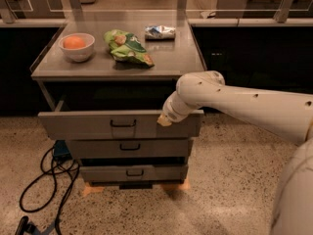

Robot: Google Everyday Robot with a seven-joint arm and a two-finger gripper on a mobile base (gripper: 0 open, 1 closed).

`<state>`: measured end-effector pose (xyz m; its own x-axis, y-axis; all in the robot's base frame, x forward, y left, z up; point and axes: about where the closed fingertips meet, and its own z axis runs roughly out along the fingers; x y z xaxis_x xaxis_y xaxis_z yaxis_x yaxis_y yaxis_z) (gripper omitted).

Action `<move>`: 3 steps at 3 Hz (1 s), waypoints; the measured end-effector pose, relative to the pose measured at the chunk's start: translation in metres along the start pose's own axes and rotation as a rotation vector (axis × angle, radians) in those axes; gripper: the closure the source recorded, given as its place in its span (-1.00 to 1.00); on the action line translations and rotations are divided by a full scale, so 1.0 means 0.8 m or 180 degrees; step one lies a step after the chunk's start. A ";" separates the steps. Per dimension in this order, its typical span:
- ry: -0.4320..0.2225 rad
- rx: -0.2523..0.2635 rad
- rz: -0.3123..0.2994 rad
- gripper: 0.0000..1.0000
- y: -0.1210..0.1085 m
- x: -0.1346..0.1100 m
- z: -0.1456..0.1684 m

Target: Open top drawer

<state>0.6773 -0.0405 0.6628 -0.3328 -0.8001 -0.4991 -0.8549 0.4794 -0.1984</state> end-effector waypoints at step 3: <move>-0.0062 -0.0035 0.0007 1.00 0.042 0.025 -0.026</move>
Offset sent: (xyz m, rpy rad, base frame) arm -0.3447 -0.0608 -0.0270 0.1748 0.0210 0.0504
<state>0.6339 -0.0478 0.6638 -0.3269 -0.7918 -0.5159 -0.8585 0.4770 -0.1881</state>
